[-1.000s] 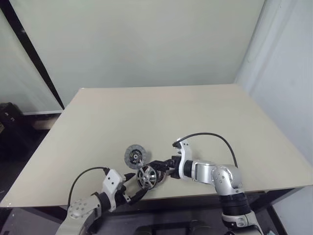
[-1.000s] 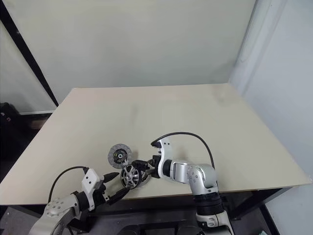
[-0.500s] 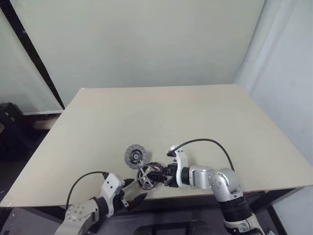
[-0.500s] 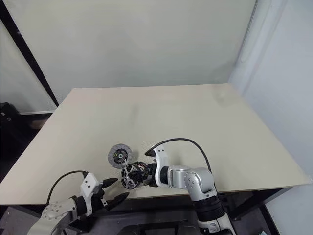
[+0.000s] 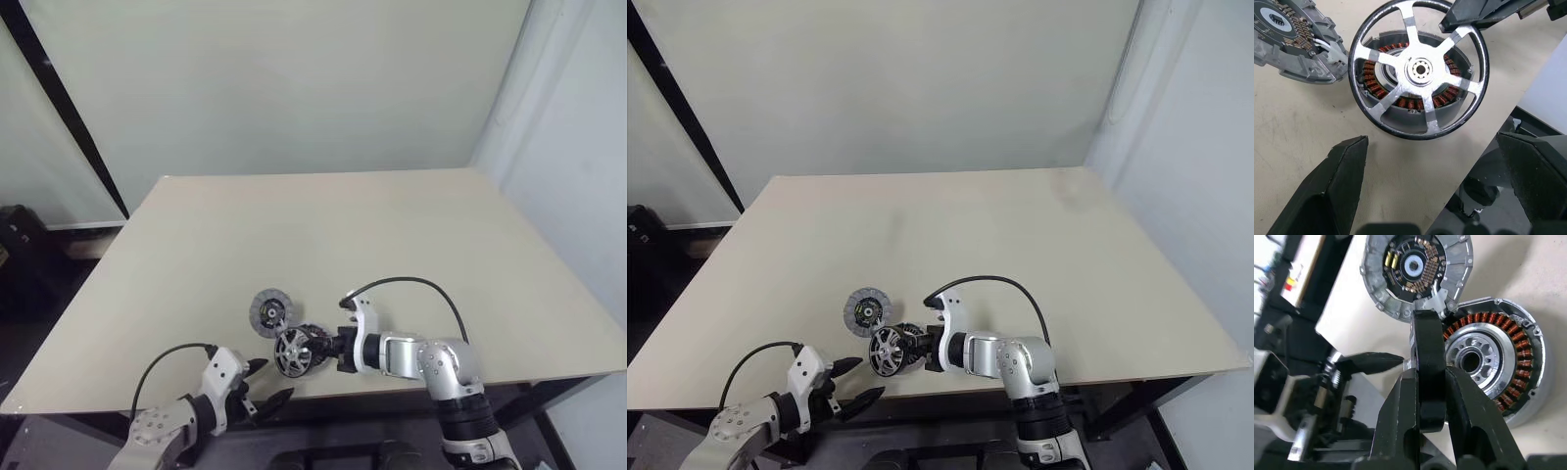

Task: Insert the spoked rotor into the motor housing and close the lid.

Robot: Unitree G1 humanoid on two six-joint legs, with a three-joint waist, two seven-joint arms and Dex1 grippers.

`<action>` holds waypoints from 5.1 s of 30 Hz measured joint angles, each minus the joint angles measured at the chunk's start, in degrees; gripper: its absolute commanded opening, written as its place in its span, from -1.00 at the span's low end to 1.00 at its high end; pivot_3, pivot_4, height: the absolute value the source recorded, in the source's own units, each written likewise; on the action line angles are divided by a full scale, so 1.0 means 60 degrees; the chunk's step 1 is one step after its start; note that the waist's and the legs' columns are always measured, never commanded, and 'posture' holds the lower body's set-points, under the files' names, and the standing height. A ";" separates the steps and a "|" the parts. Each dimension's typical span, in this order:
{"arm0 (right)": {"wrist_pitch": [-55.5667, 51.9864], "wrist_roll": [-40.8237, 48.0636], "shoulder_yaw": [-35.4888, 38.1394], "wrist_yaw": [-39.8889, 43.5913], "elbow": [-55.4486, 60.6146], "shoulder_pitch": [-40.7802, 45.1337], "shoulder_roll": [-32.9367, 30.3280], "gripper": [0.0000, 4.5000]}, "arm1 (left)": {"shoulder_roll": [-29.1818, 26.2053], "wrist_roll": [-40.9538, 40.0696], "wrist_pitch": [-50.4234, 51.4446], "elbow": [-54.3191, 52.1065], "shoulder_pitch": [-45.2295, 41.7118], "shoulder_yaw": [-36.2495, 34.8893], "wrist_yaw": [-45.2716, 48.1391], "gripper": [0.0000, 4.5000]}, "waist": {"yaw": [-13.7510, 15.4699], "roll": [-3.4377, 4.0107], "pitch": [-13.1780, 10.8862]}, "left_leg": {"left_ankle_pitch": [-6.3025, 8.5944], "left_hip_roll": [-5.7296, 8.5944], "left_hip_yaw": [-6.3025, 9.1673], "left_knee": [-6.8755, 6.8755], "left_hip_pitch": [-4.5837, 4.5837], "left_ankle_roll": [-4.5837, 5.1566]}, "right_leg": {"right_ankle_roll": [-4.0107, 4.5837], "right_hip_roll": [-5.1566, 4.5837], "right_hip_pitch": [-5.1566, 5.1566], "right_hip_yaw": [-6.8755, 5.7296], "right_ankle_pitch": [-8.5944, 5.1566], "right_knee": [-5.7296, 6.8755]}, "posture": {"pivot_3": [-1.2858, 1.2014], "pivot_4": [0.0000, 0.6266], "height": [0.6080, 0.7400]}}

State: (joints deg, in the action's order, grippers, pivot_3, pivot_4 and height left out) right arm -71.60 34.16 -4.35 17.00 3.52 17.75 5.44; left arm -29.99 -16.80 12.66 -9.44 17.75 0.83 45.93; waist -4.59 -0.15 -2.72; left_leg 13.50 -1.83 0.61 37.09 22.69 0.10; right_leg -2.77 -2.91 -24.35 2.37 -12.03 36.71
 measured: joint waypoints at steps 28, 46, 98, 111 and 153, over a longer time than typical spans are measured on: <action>-0.1507 0.1025 0.2317 -0.0940 -0.0788 0.0685 0.0643 -0.83 | 0.0011 0.0015 -0.0056 0.0000 -0.0053 0.0003 -0.0003 1.00 | 0.0047 0.0002 -0.0001 | -0.0014 0.0003 0.0000 -0.0007 0.0002 0.0024 | 0.0000 -0.0002 -0.0002 -0.0001 0.0000 -0.0003 | 0.03 -1.00 1.00; -0.1203 0.1042 0.2381 -0.1153 -0.0915 0.0694 0.0654 -0.83 | 0.0012 0.0023 -0.0086 0.0001 -0.0079 0.0011 0.0006 1.00 | 0.0045 0.0002 -0.0001 | -0.0014 0.0002 0.0001 -0.0010 0.0002 0.0023 | 0.0000 -0.0003 -0.0003 -0.0002 0.0000 -0.0004 | 0.03 -1.00 1.00; 0.6745 -0.3941 -0.3828 0.1815 -0.1901 -0.0216 -0.1828 -0.98 | -0.0020 0.0045 -0.0146 0.0065 -0.0244 0.0005 0.0070 1.00 | 0.0049 -0.0025 0.0032 | 0.0005 -0.0003 -0.0003 0.0015 -0.0020 -0.0009 | 0.0001 0.0002 0.0011 -0.0002 0.0000 0.0004 | 0.03 -1.00 1.00; 0.6302 -0.4226 -0.3648 0.2696 -0.0247 0.0128 -0.2883 0.36 | -0.0020 0.0048 -0.0330 0.0209 -0.0299 0.0006 0.0072 1.00 | 0.0085 -0.0029 0.0032 | -0.0013 0.0002 -0.0005 0.0016 -0.0010 0.0022 | 0.0001 0.0002 0.0005 -0.0002 0.0000 0.0003 | 0.03 -1.00 1.00; 0.7936 -0.9224 -0.7681 0.6830 0.0192 0.2567 -0.4941 1.00 | -0.1498 0.0060 0.1225 -0.0815 -0.0103 0.0145 0.0541 -0.98 | 0.0095 -0.0037 0.0031 | -0.0014 0.0003 -0.0006 0.0036 -0.0013 0.0022 | 0.0001 -0.0001 0.0008 -0.0014 0.0000 0.0011 | 0.03 -1.00 1.00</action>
State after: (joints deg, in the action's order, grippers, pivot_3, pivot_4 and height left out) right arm -23.99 -21.18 -50.43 57.98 4.68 33.15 -24.21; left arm -38.97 -16.43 20.01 -14.32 17.13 1.70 49.18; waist -4.02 -0.37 -2.54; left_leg 13.42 -1.81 0.58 37.31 22.61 0.24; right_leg -2.77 -2.92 -24.29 2.29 -12.03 36.77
